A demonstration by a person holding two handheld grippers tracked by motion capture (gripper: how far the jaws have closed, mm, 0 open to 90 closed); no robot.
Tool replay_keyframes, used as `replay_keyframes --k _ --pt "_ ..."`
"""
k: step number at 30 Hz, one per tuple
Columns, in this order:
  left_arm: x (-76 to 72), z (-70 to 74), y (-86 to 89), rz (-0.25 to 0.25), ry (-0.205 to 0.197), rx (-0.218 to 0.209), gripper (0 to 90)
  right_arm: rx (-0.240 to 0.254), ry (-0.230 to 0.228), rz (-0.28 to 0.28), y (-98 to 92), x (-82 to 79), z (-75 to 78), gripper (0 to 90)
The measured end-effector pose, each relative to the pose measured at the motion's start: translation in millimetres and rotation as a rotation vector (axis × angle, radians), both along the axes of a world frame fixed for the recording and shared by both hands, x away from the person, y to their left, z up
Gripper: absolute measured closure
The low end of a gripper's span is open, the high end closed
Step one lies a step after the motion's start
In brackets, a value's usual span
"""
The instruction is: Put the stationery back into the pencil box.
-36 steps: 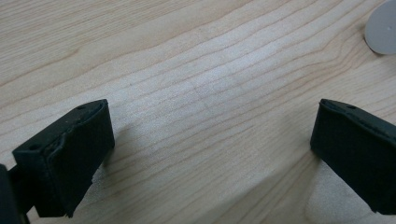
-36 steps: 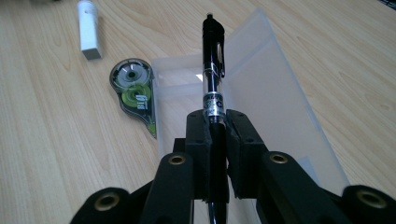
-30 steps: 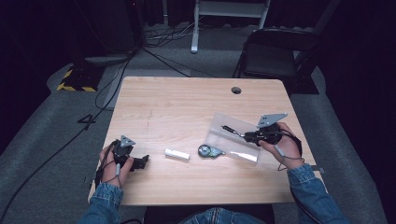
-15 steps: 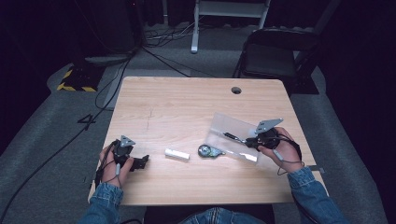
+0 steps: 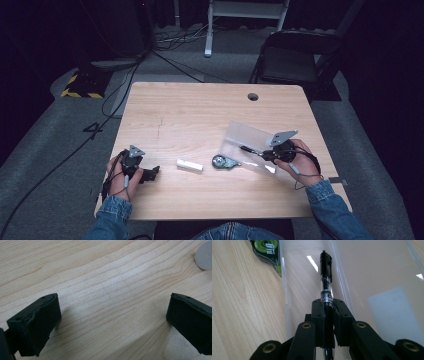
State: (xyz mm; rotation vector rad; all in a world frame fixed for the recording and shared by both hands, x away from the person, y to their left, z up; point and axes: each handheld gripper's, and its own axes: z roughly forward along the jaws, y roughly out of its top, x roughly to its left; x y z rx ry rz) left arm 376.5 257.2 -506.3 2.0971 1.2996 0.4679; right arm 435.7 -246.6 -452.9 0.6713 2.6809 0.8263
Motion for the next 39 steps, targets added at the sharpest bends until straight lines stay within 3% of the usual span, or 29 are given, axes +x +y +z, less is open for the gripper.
replay_keyframes --k 15,23,39 --pt "0.0 0.0 0.0 0.0 0.0 0.0 0.0 -0.033 -0.009 0.009 3.1 1.4 -6.2 80.4" --pt "0.0 0.0 0.0 0.0 0.0 0.0 0.0 -0.074 -0.029 0.005 3.6 2.0 -8.6 80.1" --pt "0.0 0.0 0.0 0.0 0.0 0.0 0.0 -0.065 -0.033 -0.004 3.2 1.3 -6.7 77.8"
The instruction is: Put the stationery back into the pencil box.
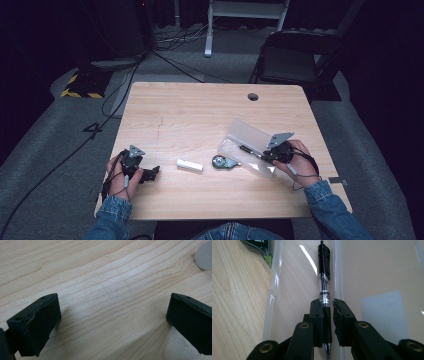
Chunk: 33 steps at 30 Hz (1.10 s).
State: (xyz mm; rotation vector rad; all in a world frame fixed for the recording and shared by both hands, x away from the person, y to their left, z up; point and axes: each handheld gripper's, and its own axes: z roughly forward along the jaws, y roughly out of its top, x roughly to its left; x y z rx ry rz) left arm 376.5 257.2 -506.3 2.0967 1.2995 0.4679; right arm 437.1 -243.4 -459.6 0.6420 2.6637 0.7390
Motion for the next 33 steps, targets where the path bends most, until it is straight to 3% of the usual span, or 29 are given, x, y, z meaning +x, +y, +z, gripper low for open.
replay_keyframes --k 10,21,23,33 --pt "0.0 0.0 0.1 -0.001 0.0 0.001 0.0 0.06 -0.006 -0.011 -0.5 -1.9 7.5 72.3" --pt "-1.5 -0.1 -0.6 0.003 0.002 -0.002 0.0 0.217 0.001 -0.033 8.2 -4.3 16.5 52.9" --pt "-2.3 0.1 -0.1 -0.003 -0.001 0.003 0.0 0.25 0.006 -0.023 12.4 -4.6 19.0 50.1" --pt "-7.8 0.0 0.0 -0.001 0.001 0.0 0.0 0.299 0.03 0.034 36.2 -8.0 23.7 46.5"
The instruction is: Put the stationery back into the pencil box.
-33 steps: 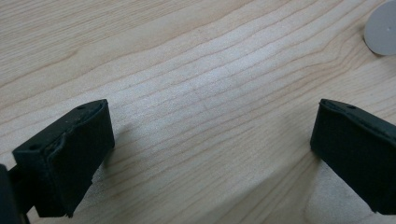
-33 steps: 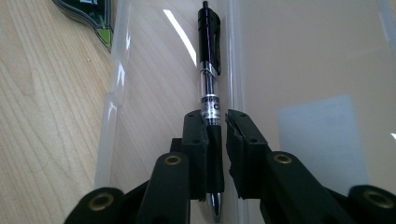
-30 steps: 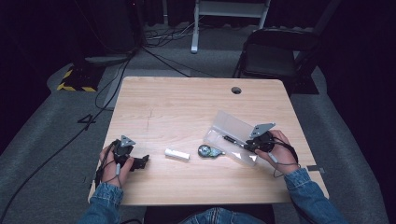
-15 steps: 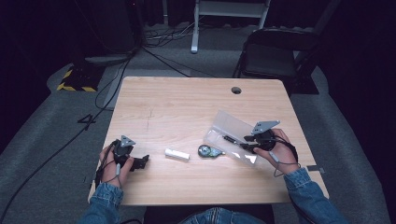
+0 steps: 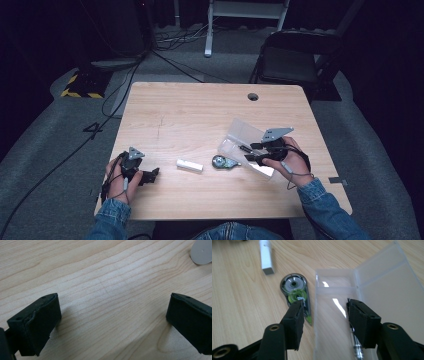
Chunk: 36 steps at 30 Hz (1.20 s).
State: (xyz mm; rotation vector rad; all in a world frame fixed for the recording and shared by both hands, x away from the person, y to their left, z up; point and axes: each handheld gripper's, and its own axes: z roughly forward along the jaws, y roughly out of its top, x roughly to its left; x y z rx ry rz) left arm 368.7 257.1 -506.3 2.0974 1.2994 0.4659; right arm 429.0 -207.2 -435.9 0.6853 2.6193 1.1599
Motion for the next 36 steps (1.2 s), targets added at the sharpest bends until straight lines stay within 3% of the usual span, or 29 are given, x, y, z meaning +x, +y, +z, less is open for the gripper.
replay_keyframes --k 8,15,36 --pt "-3.0 -0.2 -0.3 0.005 0.002 -0.002 0.0 0.01 0.012 0.054 22.0 -1.2 -1.7 45.7" --pt "-6.2 0.0 0.8 -0.003 0.002 0.002 0.0 -0.008 0.035 0.106 47.2 -1.5 -12.6 45.1" --pt "-11.1 0.1 3.0 0.0 0.0 0.005 0.0 -0.053 0.062 0.13 71.4 1.1 -41.5 41.6"
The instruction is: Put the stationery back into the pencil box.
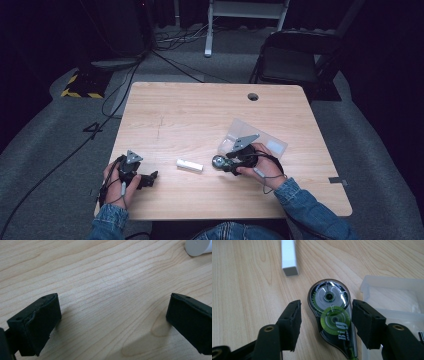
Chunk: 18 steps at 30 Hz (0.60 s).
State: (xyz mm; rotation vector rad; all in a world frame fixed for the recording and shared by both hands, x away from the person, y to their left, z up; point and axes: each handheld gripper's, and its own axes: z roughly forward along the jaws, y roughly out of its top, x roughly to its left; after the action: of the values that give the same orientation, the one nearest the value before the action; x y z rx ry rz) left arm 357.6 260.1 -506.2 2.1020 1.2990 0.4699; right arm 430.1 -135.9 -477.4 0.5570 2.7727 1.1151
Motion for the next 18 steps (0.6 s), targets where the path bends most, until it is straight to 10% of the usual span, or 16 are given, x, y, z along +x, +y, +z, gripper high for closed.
replay_keyframes --k 18 --pt "0.0 0.1 0.0 0.0 0.001 0.001 0.0 -0.019 -0.033 -0.019 3.4 -3.7 -1.9 39.3"
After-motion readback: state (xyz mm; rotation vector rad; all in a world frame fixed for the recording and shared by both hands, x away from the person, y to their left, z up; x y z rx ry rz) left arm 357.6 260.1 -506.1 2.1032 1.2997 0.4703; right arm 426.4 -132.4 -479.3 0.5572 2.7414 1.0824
